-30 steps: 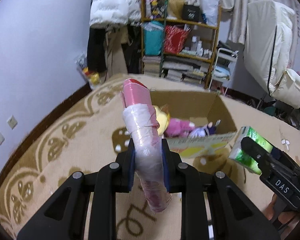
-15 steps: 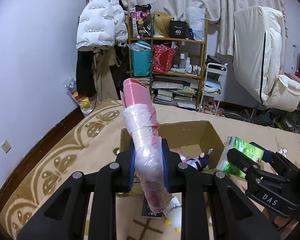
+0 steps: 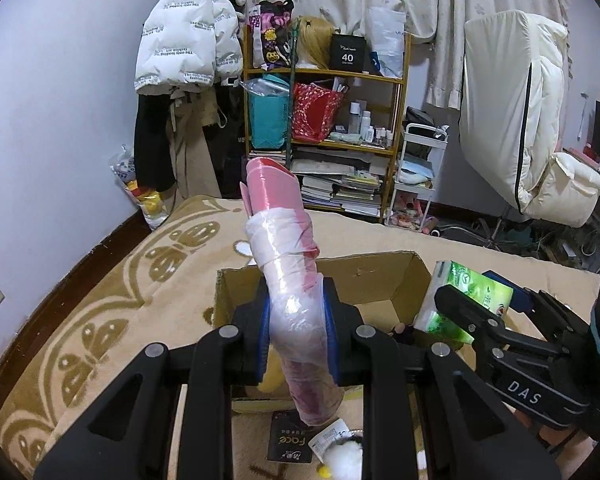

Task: Organize soft objects
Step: 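Carry the pink bag and green packet over the box and open both tools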

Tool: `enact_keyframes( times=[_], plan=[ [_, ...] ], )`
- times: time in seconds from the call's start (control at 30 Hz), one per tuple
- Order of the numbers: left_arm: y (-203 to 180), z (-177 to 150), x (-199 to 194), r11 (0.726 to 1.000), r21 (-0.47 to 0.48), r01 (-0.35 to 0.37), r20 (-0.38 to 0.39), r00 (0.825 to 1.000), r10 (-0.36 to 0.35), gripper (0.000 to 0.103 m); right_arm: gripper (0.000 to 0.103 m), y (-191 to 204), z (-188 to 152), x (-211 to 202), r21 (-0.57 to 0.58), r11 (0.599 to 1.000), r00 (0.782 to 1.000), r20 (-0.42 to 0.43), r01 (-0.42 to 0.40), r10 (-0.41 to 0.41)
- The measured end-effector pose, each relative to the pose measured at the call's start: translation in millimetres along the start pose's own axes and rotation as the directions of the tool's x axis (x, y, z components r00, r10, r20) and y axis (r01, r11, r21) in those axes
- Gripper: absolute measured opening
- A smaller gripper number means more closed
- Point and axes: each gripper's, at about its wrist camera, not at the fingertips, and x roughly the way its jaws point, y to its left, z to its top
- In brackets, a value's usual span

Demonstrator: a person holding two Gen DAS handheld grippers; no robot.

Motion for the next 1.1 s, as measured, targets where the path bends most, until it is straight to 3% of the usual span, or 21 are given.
enact_keyframes(
  times=[0.4,0.67,1.1],
  plan=[
    [-7.1,-7.9,26.3,0.997,-0.001,0.073,-0.055,0.996,-0.073,0.021,0.078,-16.2,-7.4,27.7,0.015,1.000,0.999,-0.049,-0.017,0.018],
    [-8.1,-19.9,48.9,0.994,-0.020,0.108,-0.138,0.984,-0.109,0.022,0.078,-29.4,-9.3,36.1,0.067,0.998,0.998,-0.052,-0.021,0.024],
    [-1.5,-30.1,70.9,0.996,-0.052,0.075,-0.224,0.971,-0.085,0.025,0.080,-30.4,-13.4,38.1,0.086,0.995,0.997,-0.061,-0.040,0.045]
  ],
)
